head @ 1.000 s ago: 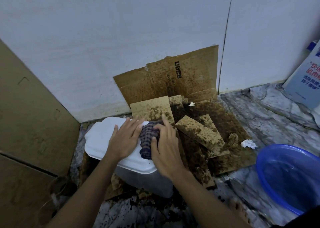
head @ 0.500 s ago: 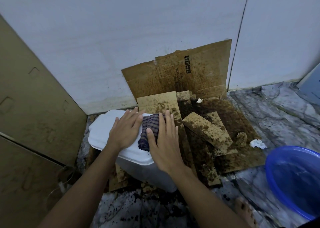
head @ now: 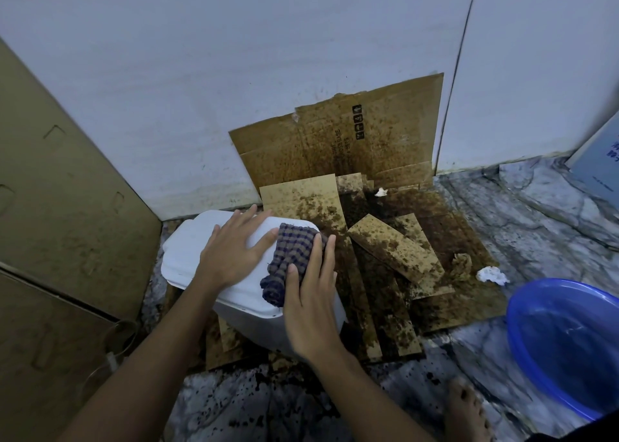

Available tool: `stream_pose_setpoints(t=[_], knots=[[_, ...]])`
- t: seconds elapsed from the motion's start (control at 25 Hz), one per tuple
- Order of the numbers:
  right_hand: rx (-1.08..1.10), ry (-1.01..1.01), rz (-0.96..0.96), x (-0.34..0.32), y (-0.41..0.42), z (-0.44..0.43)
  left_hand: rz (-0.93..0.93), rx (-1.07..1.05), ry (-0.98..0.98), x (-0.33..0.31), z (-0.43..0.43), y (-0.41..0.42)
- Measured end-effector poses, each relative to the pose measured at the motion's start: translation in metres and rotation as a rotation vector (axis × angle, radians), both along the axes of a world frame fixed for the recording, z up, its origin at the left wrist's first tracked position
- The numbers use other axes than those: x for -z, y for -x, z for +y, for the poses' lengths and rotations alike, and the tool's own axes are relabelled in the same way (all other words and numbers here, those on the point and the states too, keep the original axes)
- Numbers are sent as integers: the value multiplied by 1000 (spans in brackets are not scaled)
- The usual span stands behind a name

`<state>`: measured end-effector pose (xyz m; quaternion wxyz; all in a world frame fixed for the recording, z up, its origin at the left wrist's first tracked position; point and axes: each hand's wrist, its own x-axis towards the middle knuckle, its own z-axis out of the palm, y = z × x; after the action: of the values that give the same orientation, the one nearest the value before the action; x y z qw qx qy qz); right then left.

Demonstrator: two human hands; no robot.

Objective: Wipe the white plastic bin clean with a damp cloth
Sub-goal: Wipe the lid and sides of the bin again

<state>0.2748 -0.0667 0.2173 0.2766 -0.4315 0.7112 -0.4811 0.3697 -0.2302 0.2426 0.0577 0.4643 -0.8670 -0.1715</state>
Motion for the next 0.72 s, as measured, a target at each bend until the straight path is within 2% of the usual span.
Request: stream_pose_setpoints(t=[0.2, 0.32, 0.52, 0.72], knots=[[28, 39, -112, 7, 8, -17, -20, 8, 18, 1, 3, 0], [44, -13, -164, 5, 31, -35, -36, 6, 25, 3, 10, 2], [46, -75, -156, -1, 53, -49, -54, -23, 8, 2, 7, 10], [51, 13, -220, 0, 38, -35, -42, -45, -6, -2, 1, 14]])
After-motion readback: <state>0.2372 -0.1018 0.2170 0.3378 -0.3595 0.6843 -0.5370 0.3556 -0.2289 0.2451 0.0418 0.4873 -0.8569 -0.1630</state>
